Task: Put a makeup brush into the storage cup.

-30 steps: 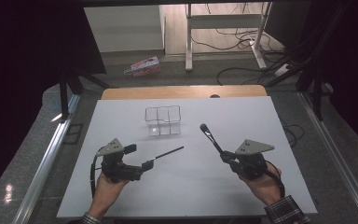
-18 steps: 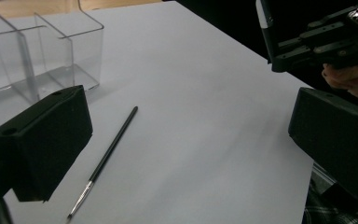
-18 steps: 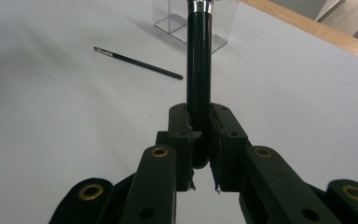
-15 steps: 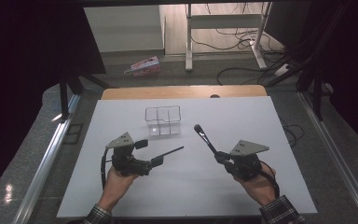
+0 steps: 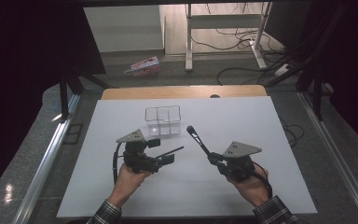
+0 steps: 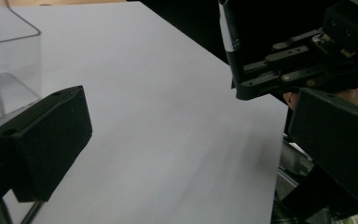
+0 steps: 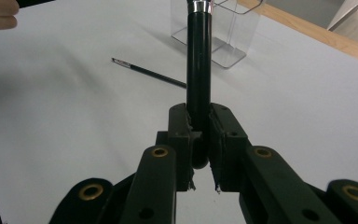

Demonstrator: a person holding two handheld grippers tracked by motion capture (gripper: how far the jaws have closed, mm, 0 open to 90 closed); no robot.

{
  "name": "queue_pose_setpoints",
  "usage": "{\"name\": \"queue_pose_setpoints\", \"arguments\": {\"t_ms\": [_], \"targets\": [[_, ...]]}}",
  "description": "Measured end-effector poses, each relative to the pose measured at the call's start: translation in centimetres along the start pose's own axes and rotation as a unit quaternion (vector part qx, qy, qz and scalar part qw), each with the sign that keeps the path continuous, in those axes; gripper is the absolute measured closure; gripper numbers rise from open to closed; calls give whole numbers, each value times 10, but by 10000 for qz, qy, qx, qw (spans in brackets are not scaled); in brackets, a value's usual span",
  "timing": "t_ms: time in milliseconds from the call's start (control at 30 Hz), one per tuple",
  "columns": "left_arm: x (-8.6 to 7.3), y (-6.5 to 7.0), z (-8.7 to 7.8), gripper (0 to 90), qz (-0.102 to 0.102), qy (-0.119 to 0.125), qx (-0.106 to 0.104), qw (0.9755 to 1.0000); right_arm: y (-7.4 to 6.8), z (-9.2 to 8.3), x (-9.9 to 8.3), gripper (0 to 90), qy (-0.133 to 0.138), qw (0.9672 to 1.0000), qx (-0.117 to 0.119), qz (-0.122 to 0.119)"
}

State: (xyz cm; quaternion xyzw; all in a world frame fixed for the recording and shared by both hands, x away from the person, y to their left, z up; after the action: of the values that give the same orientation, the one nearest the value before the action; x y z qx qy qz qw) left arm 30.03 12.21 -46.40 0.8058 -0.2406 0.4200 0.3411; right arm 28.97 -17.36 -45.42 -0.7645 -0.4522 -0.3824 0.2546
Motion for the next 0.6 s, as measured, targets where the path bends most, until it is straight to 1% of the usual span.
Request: {"name": "queue_pose_setpoints", "arguments": {"t_ms": [67,267,300,500,533,600], "targets": [[1,1,2,0,-6,-2,-54,10000,-2,1,1,794,18,10000,2,-13],[3,2,8,0,-171,109,-230,9995,-6,8,3,794,69,10000,53,1],[4,2,8,0,-217,113,-263,9994,-7,9,3,794,70,10000,62,-3],[5,4,15,17,-320,123,-427,9985,-13,14,4,794,156,9998,144,47],[5,5,16,19,-308,110,-436,9985,-13,15,4,794,177,9997,172,69],[6,6,18,24,-358,112,-465,9982,-15,17,4,794,193,9996,209,88]]}}
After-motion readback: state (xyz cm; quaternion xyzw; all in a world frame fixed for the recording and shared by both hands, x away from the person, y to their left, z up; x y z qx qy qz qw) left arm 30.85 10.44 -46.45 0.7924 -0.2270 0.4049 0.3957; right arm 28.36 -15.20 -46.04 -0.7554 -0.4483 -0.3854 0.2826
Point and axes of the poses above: each handheld gripper's, and its own axes: z roughly forward along the jaws, x roughly out of its top, y roughly to its right, the point moved 2 cm from there along z, roughly forward along the jaws, and after that the axes turned 11 degrees about x, right-handed, at the moved point
